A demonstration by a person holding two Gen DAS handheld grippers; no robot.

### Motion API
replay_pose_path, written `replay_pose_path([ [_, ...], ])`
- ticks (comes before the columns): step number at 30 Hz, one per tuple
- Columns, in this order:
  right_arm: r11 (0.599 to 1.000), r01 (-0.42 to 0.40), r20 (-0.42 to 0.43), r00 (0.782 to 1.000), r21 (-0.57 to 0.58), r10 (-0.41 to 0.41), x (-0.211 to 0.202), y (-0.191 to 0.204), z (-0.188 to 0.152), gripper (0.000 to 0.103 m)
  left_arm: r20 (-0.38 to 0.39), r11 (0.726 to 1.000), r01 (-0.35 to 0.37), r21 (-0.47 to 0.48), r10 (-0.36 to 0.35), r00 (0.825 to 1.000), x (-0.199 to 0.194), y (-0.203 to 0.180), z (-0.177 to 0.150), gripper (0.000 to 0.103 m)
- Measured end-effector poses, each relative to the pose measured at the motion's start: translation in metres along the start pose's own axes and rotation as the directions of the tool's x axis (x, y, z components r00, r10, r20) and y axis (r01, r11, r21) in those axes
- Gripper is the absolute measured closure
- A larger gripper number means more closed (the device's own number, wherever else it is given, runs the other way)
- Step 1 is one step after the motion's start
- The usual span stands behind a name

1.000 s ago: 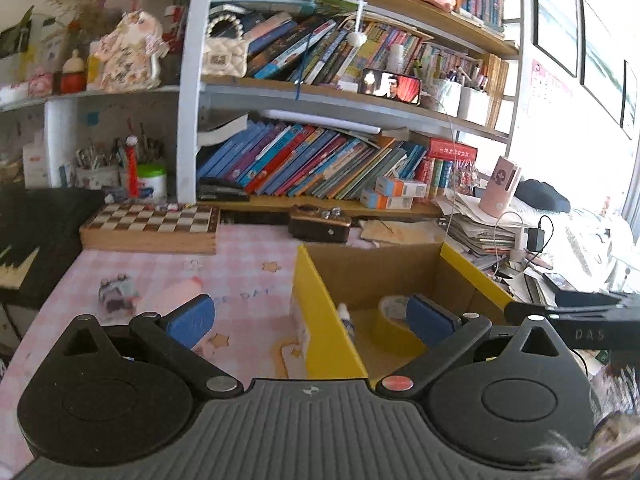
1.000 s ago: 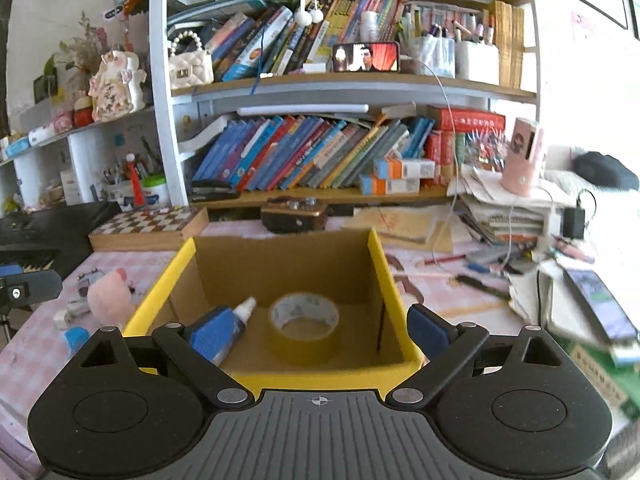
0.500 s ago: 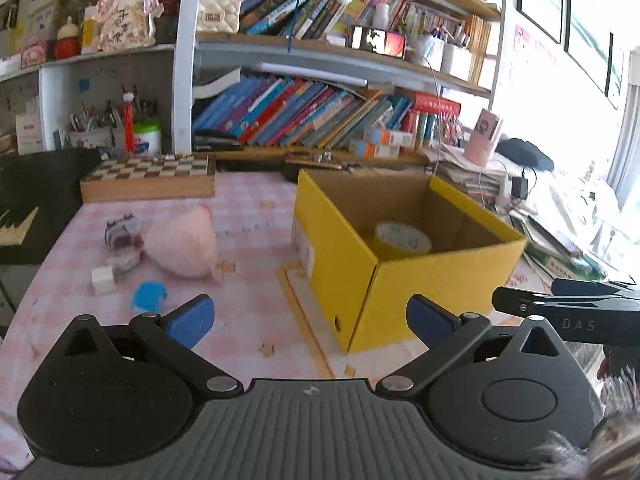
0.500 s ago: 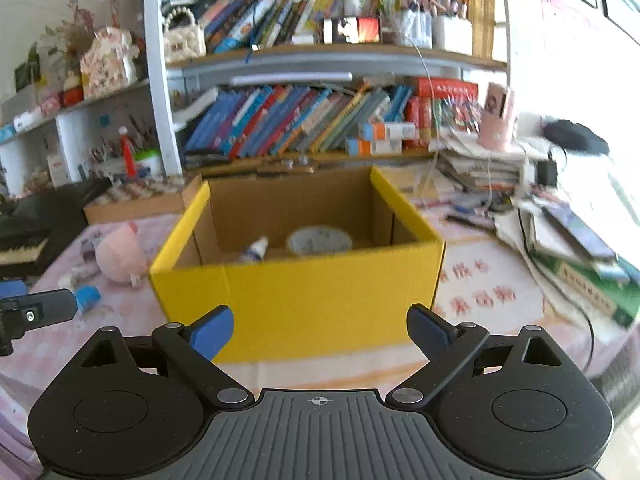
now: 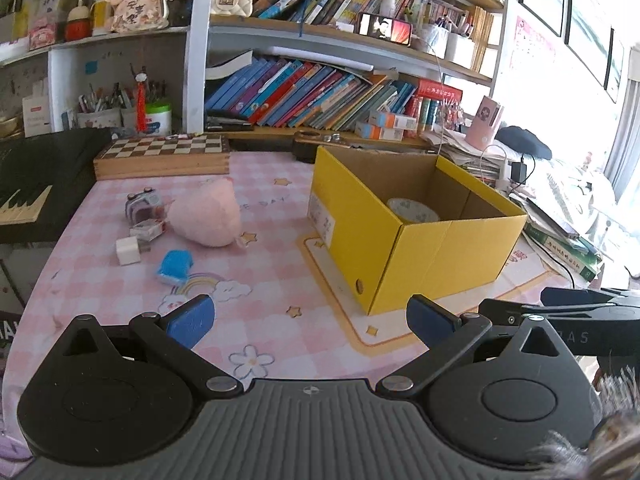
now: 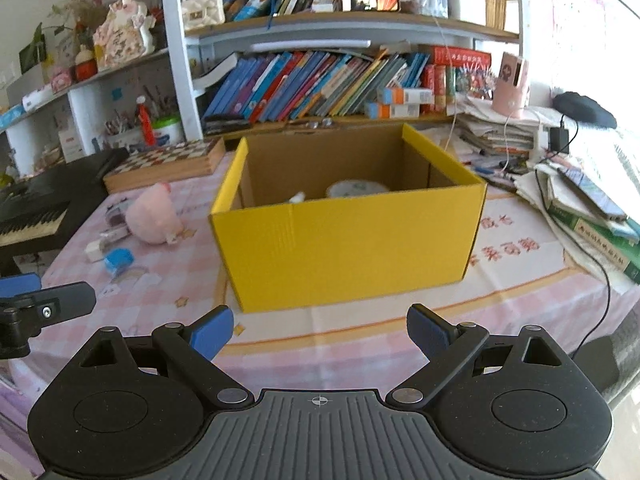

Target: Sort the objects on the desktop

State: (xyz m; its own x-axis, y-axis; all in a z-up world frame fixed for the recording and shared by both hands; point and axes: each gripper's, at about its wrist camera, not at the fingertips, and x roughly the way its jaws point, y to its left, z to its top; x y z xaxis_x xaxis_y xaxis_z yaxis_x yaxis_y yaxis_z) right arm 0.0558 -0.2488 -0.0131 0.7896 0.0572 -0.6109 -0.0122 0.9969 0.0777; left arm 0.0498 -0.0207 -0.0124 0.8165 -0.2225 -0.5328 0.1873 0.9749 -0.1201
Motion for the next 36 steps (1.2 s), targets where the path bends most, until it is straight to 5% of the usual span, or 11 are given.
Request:
replay_pose_path([
  [24, 0.991, -0.125, -0.065, 0.99, -0.055, 0.122, -0.004, 0.071, -0.022, 0.008, -0.028, 1.0, 0.022, -0.02, -0.023, 0.999, -0.032, 0.054, -0.017, 0.0],
  [36, 0.98, -0.173, -0.077, 0.983, -0.102, 0.166, 0.003, 0.103, -0.022, 0.008, -0.043, 0.998, -0.061, -0.03, 0.06, 0.997, -0.035, 0.082, -0.02, 0.0],
])
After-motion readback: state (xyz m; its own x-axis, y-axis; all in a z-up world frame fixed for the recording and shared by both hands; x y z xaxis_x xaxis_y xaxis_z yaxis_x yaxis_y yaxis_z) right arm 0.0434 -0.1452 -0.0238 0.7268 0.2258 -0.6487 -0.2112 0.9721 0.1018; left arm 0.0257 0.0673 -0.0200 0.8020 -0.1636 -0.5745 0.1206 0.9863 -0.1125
